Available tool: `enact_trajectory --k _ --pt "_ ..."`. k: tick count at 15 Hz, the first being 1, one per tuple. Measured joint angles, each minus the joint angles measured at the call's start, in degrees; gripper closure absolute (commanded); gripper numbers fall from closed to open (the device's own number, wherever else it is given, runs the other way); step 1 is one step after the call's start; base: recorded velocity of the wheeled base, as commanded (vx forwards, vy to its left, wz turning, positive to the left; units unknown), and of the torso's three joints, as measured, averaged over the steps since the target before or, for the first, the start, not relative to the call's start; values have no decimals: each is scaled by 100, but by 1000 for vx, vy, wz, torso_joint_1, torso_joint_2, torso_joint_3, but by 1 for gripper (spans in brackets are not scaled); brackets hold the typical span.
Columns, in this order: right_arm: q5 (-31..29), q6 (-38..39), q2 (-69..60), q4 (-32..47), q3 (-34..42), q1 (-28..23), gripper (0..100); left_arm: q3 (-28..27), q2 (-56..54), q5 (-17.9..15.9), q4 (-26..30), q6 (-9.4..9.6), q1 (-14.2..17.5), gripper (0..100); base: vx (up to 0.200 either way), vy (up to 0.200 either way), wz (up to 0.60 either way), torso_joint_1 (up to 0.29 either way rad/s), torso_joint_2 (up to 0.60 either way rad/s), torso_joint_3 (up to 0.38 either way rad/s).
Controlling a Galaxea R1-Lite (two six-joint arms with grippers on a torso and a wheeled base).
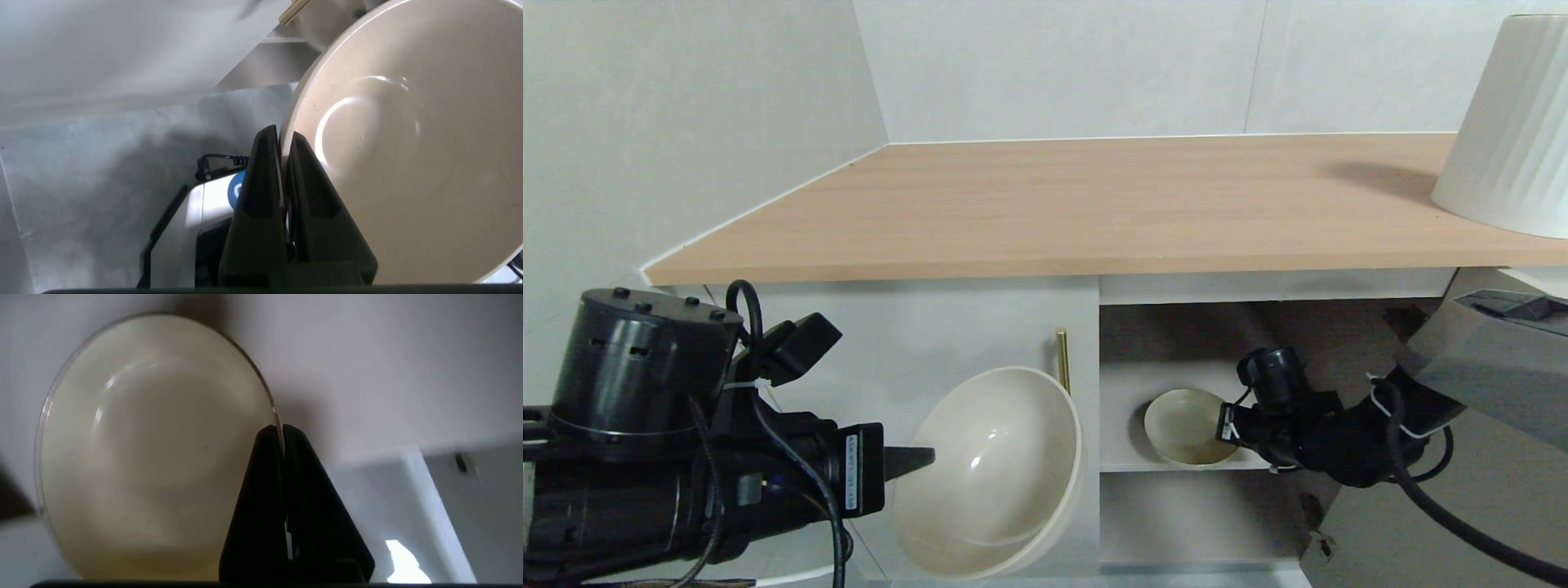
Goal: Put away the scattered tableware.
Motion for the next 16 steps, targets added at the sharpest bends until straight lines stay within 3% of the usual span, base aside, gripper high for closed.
enact_trajectory --k 16 --pt "-354 -79 714 -71 -719 -323 100 2 83 7 0 0 -24 100 0 0 0 0 0 0"
